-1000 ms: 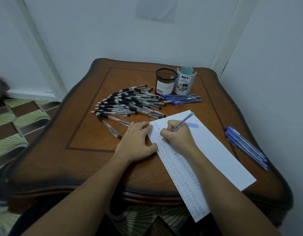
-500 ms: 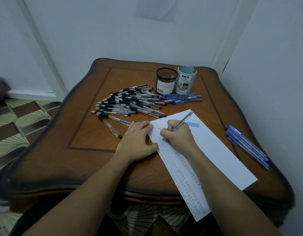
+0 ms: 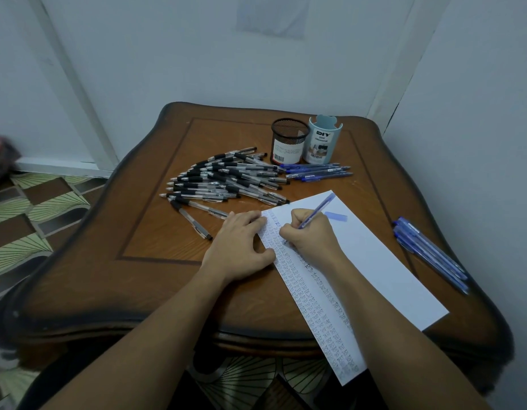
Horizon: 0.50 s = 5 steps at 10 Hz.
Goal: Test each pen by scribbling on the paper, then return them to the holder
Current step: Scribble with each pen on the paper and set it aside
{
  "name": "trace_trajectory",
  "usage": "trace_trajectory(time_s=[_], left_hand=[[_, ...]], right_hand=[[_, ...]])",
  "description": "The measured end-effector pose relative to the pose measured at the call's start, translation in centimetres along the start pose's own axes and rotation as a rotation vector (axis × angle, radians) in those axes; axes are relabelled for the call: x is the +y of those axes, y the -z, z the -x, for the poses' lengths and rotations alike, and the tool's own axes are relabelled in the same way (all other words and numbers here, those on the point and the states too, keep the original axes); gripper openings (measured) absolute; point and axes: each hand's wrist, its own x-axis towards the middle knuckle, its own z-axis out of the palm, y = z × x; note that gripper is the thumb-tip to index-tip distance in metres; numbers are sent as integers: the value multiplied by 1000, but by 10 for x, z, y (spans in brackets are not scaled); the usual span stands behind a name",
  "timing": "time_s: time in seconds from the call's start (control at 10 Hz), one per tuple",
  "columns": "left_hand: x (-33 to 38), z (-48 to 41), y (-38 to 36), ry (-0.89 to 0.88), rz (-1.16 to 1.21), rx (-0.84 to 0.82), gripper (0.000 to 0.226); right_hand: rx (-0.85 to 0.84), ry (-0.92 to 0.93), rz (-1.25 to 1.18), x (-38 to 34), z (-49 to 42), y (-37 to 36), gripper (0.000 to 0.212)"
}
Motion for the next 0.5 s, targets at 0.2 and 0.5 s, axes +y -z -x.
trace_trajectory(time_s=[0.2,0.5], left_hand=[[1,1,0,1,1,2,88],[0,0,0,0,-9,-5,88]], right_hand=[[-4,10,0,1,0,0,39],[1,14,-18,1,0,1,44]])
